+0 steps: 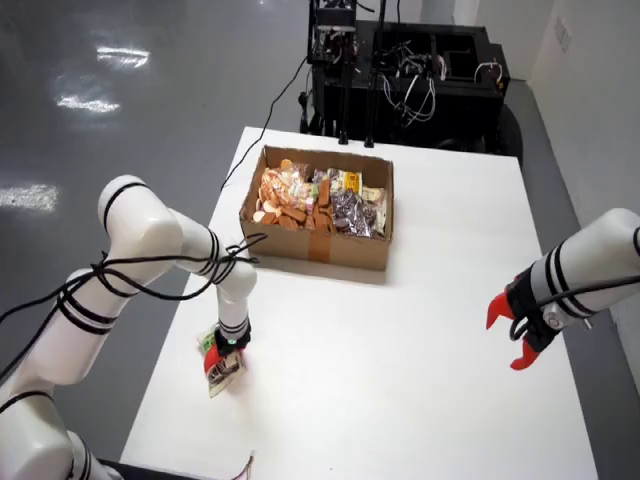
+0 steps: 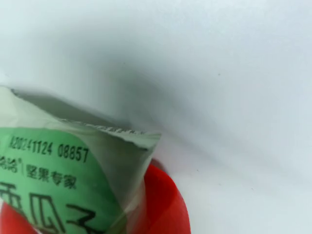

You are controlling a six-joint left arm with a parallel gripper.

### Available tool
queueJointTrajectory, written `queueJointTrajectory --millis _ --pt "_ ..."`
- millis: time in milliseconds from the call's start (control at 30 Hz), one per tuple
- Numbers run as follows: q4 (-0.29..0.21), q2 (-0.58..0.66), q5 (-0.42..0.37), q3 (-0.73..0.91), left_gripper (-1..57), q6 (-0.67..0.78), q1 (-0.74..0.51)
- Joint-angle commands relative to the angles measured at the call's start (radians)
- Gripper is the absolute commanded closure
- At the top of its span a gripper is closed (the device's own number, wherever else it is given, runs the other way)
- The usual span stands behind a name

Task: Grasp a snack and put it in the bin.

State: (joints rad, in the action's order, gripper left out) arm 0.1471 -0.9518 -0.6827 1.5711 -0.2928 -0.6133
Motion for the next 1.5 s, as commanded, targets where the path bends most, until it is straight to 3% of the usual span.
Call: queueJointTrajectory --millis 33,933,1500 --pt "0.002 0.009 0.005 0.000 16.0 0.018 -0.012" --pt "0.029 0.140 0.067 0.000 42.0 0.126 -0.108" --pt "0.074 0.322 0.158 -0.031 45.6 0.246 -0.124"
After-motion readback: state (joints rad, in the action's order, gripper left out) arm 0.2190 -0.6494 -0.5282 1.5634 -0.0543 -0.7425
